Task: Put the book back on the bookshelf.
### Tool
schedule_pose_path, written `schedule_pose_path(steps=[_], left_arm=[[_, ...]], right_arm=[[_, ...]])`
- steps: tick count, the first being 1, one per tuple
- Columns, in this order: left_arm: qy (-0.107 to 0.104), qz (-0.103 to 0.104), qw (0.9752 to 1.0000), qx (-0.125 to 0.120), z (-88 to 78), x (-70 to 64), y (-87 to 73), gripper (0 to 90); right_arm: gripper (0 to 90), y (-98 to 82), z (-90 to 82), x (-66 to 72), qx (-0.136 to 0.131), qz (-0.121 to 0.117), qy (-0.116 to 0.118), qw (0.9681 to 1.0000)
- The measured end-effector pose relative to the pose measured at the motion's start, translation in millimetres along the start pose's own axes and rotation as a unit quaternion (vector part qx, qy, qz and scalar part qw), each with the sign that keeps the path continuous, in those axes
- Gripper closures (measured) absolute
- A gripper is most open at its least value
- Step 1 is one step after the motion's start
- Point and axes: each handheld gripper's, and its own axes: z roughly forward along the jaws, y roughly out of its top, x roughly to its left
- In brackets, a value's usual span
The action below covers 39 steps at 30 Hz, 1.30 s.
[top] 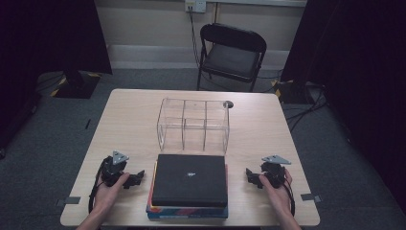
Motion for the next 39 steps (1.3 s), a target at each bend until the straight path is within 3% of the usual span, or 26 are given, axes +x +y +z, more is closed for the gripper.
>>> schedule_pose_path(steps=[5, 8, 10, 12, 13, 15, 17, 21, 23, 26, 30, 32, 35, 36, 37, 39], left_arm=[[0.000, 0.001, 1.0000, -0.007, 0.9, -2.3, 1.9, 7.2], [-0.006, 0.008, 0.9999, -0.006, -2.1, -9.1, 3.9, 16.8], [-0.008, 0.012, 0.9999, -0.002, -2.8, -10.8, 4.6, 16.0], [-0.025, 0.023, 0.9994, -0.003, -6.8, -15.9, 7.2, 16.6], [-0.025, 0.023, 0.9994, -0.003, -6.8, -15.9, 7.2, 16.6], [-0.055, 0.021, 0.9982, -0.008, -14.9, -18.4, 9.5, 16.6], [-0.067, 0.021, 0.9974, -0.015, -20.8, -20.9, 10.0, 16.6], [-0.115, 0.012, 0.9928, -0.028, -28.6, -22.6, 12.5, 16.5], [-0.131, 0.012, 0.9900, -0.050, -32.8, -24.0, 14.5, 17.3], [-0.126, 0.028, 0.9898, -0.060, -37.8, -28.7, 17.8, 19.4], [-0.141, 0.022, 0.9879, -0.061, -39.0, -31.6, 18.4, 19.4], [-0.138, 0.023, 0.9878, -0.068, -40.2, -32.5, 19.5, 20.8], [-0.139, 0.004, 0.9871, -0.079, -39.2, -31.6, 23.8, 21.1], [-0.139, 0.004, 0.9871, -0.079, -39.2, -31.6, 23.8, 21.2], [-0.142, 0.002, 0.9859, -0.088, -39.1, -31.5, 25.9, 21.2], [-0.154, 0.003, 0.9844, -0.085, -37.5, -33.0, 27.0, 21.2]], right_arm=[[13.7, 2.6, -2.3, -0.1, 0.012, -0.004, 0.007, 0.9999], [14.2, 3.0, -6.8, 3.0, 0.016, -0.001, 0.036, 0.9992], [14.3, 3.1, -8.2, 4.1, 0.015, -0.003, 0.041, 0.9991], [15.2, 4.9, -18.7, 12.7, 0.004, -0.018, 0.057, 0.9982], [15.2, 4.8, -22.4, 15.8, -0.005, -0.023, 0.062, 0.9978], [15.4, 3.7, -30.7, 22.1, -0.014, -0.032, 0.076, 0.9965], [15.6, 2.8, -39.3, 27.3, -0.018, -0.034, 0.090, 0.9952], [17.6, 2.6, -56.9, 37.0, -0.039, -0.044, 0.114, 0.9918], [18.1, 1.3, -64.4, 42.6, -0.045, -0.048, 0.129, 0.9895], [18.6, -5.1, -77.0, 53.4, -0.056, -0.060, 0.144, 0.9862], [18.8, -10.4, -89.1, 60.0, -0.067, -0.064, 0.157, 0.9832], [20.1, -15.6, -101.0, 65.0, -0.071, -0.064, 0.186, 0.9780], [20.5, -19.7, -109.0, 71.1, -0.075, -0.074, 0.202, 0.9738], [20.5, -19.7, -109.0, 71.1, -0.075, -0.074, 0.202, 0.9738], [20.5, -21.2, -113.7, 75.7, -0.079, -0.081, 0.219, 0.9691], [20.5, -21.1, -116.1, 79.9, -0.084, -0.087, 0.233, 0.9649]])
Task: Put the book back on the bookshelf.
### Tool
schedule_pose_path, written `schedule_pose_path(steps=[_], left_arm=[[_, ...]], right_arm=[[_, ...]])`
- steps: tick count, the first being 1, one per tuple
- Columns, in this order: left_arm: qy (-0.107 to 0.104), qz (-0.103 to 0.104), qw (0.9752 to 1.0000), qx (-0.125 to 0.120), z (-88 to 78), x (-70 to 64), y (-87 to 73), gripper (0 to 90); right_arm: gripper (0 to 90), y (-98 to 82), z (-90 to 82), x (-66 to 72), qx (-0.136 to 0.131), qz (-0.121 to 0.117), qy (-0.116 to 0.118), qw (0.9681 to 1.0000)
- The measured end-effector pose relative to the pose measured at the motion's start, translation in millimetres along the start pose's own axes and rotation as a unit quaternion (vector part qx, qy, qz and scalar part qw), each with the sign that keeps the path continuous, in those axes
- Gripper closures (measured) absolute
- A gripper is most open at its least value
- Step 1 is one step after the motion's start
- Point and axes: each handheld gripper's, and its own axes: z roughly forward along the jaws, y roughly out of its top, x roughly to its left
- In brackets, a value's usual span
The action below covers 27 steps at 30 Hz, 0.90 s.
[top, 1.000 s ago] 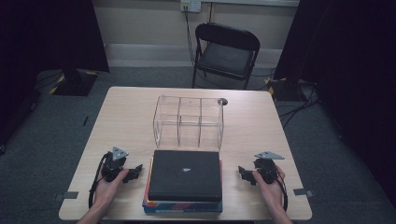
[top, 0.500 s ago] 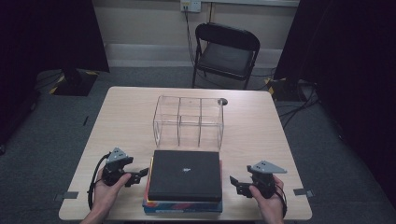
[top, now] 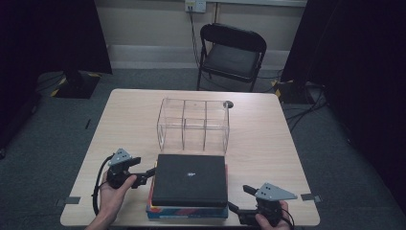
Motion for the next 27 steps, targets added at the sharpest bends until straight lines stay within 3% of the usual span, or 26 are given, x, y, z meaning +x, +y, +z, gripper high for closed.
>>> schedule_pose_path(steps=[5, 8, 10, 13, 18, 27], left_arm=[[-0.008, 0.004, 0.9999, -0.005, -1.6, -4.8, -1.2, 24.6], [-0.032, -0.003, 0.9994, -0.011, -4.8, -2.5, -1.4, 25.4], [-0.038, -0.004, 0.9992, -0.012, -5.4, -2.6, -1.6, 26.7], [-0.046, -0.005, 0.9989, -0.013, -6.0, -2.8, -1.9, 33.6], [-0.071, -0.012, 0.9973, -0.015, -9.1, -3.2, -3.2, 42.6], [-0.084, -0.011, 0.9964, -0.013, -11.6, -5.2, -3.9, 49.4]], right_arm=[[20.5, 0.9, 5.7, 7.1, 0.003, -0.011, 0.014, 0.9998], [18.6, 0.5, 12.6, 7.2, 0.007, -0.012, 0.015, 0.9998], [15.2, 1.3, 14.5, 6.3, 0.005, -0.011, 0.015, 0.9998], [12.5, 2.6, 15.7, 6.3, 0.001, -0.013, 0.009, 0.9999], [12.3, 3.5, 17.2, 3.3, 0.003, -0.025, 0.017, 0.9995], [12.3, 4.7, 17.9, 1.8, 0.004, -0.032, 0.022, 0.9992]])
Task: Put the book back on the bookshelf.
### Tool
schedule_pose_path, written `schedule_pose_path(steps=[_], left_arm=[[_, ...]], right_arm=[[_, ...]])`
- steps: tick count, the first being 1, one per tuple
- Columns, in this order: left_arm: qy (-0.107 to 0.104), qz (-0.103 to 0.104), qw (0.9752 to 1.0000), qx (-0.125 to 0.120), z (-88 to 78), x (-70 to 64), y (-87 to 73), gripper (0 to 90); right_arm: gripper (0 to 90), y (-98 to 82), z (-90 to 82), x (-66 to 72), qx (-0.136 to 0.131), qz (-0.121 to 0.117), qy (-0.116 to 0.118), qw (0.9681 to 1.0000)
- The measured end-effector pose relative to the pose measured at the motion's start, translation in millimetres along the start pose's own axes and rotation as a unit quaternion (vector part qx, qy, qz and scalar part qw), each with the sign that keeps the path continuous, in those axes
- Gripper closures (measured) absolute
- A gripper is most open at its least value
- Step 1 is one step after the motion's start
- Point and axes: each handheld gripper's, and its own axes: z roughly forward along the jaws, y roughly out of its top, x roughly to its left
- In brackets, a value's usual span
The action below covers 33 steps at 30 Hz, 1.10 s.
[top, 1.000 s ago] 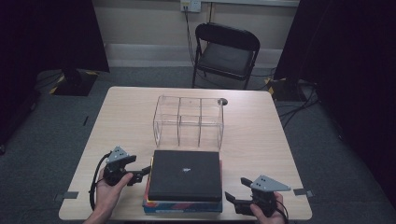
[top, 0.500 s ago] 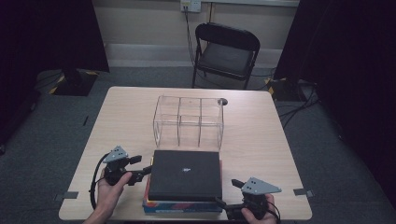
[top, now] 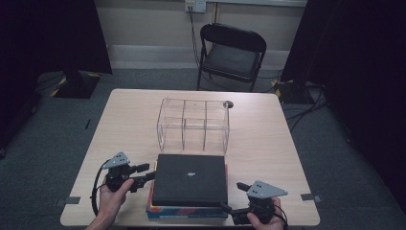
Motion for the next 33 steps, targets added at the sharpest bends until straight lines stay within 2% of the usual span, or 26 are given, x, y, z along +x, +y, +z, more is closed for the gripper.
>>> schedule_pose_path(steps=[4, 7, 14, 15, 16, 17, 18, 19, 20, 22, 25, 28, 30, 31, 32, 33], left_arm=[[-0.010, -0.003, 0.9999, 0.002, -1.4, -1.1, -0.4, 52.2], [-0.011, 0.009, 0.9999, 0.006, -2.7, -2.6, 0.3, 54.7], [-0.017, 0.007, 0.9998, 0.006, -2.8, -3.4, 0.2, 58.4], [-0.024, 0.009, 0.9997, 0.008, -2.9, -3.6, 0.0, 58.4], [-0.031, 0.009, 0.9994, 0.009, -2.7, -4.3, -0.3, 58.3], [-0.038, 0.012, 0.9991, 0.012, -1.8, -6.3, -0.6, 57.2], [-0.038, 0.012, 0.9991, 0.012, -1.8, -6.3, -0.6, 53.7], [-0.030, 0.015, 0.9993, 0.015, -1.2, -8.2, -0.7, 50.5], [-0.038, 0.012, 0.9991, 0.016, -0.6, -8.0, -1.0, 51.1], [-0.038, 0.013, 0.9990, 0.016, -0.8, -8.5, -1.2, 51.2], [-0.035, 0.017, 0.9991, 0.019, -1.4, -9.8, -0.9, 50.2], [-0.034, 0.009, 0.9990, 0.026, -1.0, -8.5, -1.4, 39.0], [-0.037, 0.007, 0.9989, 0.030, -0.5, -5.9, -1.1, 36.1], [-0.034, 0.004, 0.9990, 0.028, -1.2, -4.4, 0.0, 36.1], [-0.021, -0.004, 0.9997, 0.012, -3.2, -0.7, 3.4, 36.1], [-0.015, -0.008, 0.9998, 0.007, -3.7, 2.3, 5.4, 36.1]], right_arm=[[12.3, 0.1, 0.2, -0.7, 0.000, 0.001, 0.002, 1.0000], [12.3, 0.1, -0.2, 0.5, -0.002, -0.008, -0.002, 1.0000], [12.4, 0.6, 0.1, -0.5, -0.001, -0.007, 0.002, 1.0000], [12.9, 0.4, -0.3, -0.8, -0.002, -0.007, -0.003, 1.0000], [14.9, -0.3, -2.1, -1.5, -0.007, -0.008, -0.020, 0.9997], [19.8, -1.4, -4.9, -4.9, -0.017, -0.007, -0.044, 0.9989], [22.1, -2.0, -6.0, -7.7, -0.019, -0.004, -0.048, 0.9987], [22.6, -2.6, -6.5, -13.3, -0.021, 0.010, -0.041, 0.9989], [22.6, -3.3, -6.6, -16.9, -0.021, 0.022, -0.035, 0.9989], [22.4, -3.8, -6.1, -19.6, -0.022, 0.028, -0.030, 0.9989], [20.2, -2.5, -5.9, -18.7, -0.020, 0.019, -0.037, 0.9989], [19.3, -2.7, -5.4, -20.1, -0.020, 0.023, -0.035, 0.9989], [22.0, -2.6, -5.9, -18.8, -0.022, 0.021, -0.034, 0.9989], [24.6, -2.5, -6.5, -18.1, -0.023, 0.022, -0.031, 0.9990], [25.6, -2.5, -6.5, -17.4, -0.026, 0.024, -0.029, 0.9989], [26.0, -2.3, -6.0, -16.3, -0.029, 0.026, -0.029, 0.9988]])
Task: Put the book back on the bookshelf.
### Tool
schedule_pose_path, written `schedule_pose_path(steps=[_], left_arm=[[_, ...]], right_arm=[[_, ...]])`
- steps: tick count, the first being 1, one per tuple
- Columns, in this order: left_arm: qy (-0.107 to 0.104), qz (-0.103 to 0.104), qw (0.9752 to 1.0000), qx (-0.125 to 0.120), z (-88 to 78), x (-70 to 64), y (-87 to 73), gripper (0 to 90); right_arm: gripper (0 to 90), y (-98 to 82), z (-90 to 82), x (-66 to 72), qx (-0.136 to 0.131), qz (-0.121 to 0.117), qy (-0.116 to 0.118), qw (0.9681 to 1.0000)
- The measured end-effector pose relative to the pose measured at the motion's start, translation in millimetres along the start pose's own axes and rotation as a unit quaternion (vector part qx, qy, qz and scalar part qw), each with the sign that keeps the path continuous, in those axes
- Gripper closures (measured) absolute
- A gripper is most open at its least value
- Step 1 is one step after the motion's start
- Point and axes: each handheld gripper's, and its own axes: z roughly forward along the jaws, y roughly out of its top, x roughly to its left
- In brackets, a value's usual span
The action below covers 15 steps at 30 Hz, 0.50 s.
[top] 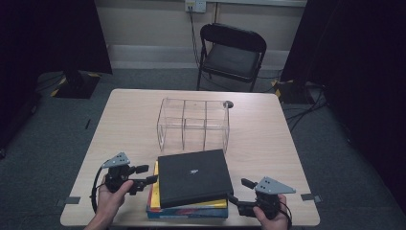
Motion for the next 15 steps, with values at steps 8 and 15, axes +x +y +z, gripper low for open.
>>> schedule_pose_path(steps=[8, 15], left_arm=[[0.052, -0.002, 0.9986, 0.012, 13.3, 20.6, 15.3, 35.0], [0.063, 0.026, 0.9977, 0.005, 34.8, 32.5, 32.9, 32.3]], right_arm=[[26.8, -0.1, 10.4, 9.5, 0.013, -0.007, 0.021, 0.9997], [26.0, -2.8, 12.9, 10.1, 0.023, -0.009, 0.027, 0.9993]])
